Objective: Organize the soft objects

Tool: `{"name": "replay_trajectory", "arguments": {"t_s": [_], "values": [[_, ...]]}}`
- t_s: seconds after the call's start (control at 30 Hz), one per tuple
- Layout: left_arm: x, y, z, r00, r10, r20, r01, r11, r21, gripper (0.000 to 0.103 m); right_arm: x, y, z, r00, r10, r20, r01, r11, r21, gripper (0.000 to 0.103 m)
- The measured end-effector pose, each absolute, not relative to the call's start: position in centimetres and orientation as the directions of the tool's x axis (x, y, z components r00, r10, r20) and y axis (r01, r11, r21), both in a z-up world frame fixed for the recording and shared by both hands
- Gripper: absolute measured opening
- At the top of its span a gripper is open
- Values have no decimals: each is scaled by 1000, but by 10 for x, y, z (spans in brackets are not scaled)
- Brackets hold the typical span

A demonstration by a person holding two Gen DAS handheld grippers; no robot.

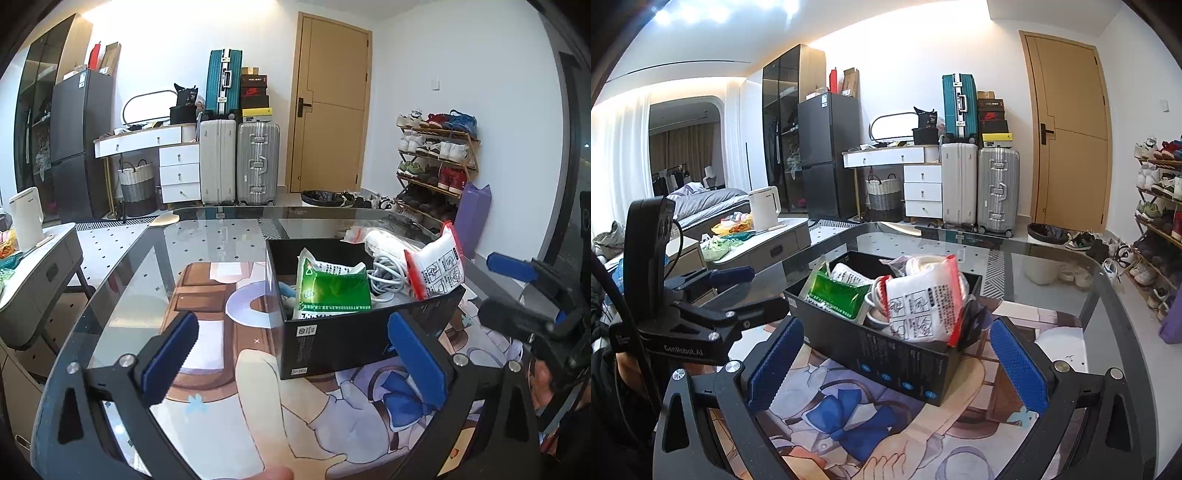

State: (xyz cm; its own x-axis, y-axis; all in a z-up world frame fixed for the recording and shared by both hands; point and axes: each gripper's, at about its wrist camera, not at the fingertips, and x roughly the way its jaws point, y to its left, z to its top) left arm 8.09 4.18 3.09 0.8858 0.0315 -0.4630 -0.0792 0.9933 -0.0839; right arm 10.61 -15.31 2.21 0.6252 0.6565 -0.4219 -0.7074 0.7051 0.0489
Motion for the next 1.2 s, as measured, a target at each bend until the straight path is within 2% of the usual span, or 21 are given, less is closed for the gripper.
{"name": "replay_trajectory", "arguments": {"t_s": [1.2], "values": [[71, 31, 33, 902, 58, -429, -83, 996, -40, 103, 106, -148, 12, 620, 657, -429, -716, 697, 33, 102]]}}
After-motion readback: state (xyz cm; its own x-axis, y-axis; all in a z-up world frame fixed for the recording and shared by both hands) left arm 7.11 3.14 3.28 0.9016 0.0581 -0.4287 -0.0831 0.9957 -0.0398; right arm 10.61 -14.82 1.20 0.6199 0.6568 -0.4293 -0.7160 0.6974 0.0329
